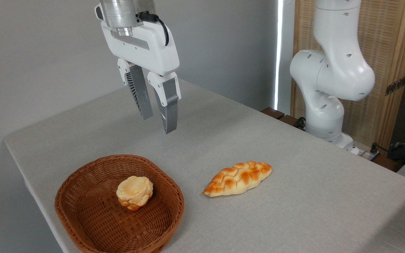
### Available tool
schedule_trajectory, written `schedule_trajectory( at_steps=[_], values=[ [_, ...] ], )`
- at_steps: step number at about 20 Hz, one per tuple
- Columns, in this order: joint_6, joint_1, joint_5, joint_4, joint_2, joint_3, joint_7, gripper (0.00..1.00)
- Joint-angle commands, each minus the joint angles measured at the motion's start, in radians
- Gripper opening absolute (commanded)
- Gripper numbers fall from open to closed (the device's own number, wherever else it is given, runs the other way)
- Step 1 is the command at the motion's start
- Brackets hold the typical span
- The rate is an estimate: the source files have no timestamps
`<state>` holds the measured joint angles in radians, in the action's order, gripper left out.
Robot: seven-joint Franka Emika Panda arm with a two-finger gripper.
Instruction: Put bread into the basket
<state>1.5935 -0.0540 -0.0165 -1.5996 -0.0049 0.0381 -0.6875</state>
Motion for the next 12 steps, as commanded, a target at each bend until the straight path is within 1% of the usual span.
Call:
schedule_trajectory(
  at_steps=[1, 12],
  values=[
    [0.002, -0.004, 0.018, 0.012, 0.002, -0.009, 0.032, 1.00],
    [0.002, -0.006, 0.018, -0.002, -0.003, -0.009, 0.029, 1.00]
  ],
)
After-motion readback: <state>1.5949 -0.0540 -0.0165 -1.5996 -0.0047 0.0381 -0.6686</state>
